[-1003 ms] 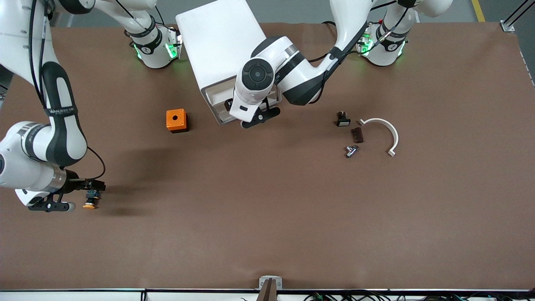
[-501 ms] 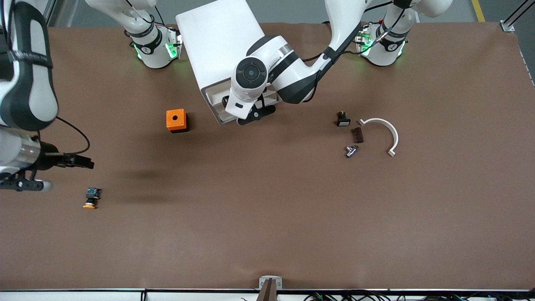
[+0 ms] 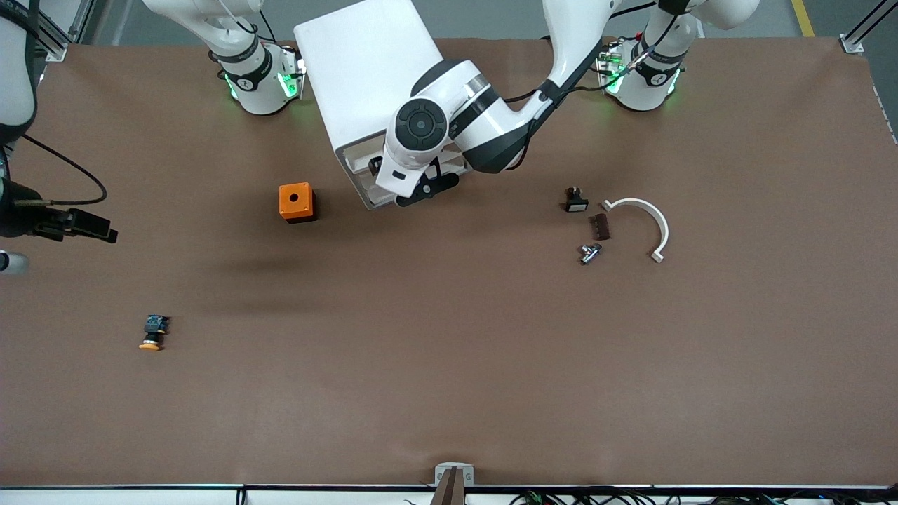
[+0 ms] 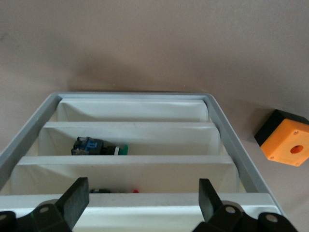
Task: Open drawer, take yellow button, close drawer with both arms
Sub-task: 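Push the drawer shut with the left gripper while the right gripper withdraws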
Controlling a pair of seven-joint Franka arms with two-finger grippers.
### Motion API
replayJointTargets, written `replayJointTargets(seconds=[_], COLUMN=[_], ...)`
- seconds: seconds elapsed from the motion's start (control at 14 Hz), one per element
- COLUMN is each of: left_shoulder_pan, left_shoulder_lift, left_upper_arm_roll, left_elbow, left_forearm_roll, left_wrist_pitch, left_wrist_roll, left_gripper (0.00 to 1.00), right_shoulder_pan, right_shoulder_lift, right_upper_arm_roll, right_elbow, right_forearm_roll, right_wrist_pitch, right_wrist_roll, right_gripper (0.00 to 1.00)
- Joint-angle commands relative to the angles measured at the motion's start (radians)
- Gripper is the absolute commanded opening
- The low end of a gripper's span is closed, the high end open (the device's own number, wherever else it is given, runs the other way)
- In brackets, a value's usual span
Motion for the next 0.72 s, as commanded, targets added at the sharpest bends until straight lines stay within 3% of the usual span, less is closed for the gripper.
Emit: replayJointTargets(seconds=[0.0,0.64], left_shoulder_pan=[-0.013,-0.012], left_shoulder_lift=[-0.002,0.004], left_upper_arm_roll=[-0.001,-0.003], left_elbow=[-0.002,-0.026], left_forearm_roll=[-0.074,-0.143], left_wrist_pitch=[0.006,0.006], left_wrist_roll=[-0.009,-0.007], left_gripper=[0.99,0.99], right_shoulder_pan=[-0.009,-0.018], right_shoulder_lift=[0.002,0.007], right_upper_arm_roll=[0.008,0.008], right_elbow=[0.037,0.079], right_forearm_roll=[-0.03,-0.059], right_wrist_pitch=[-0.05,-0.068], right_wrist_roll=[0.004,0.006], right_gripper=[1.0,1.0])
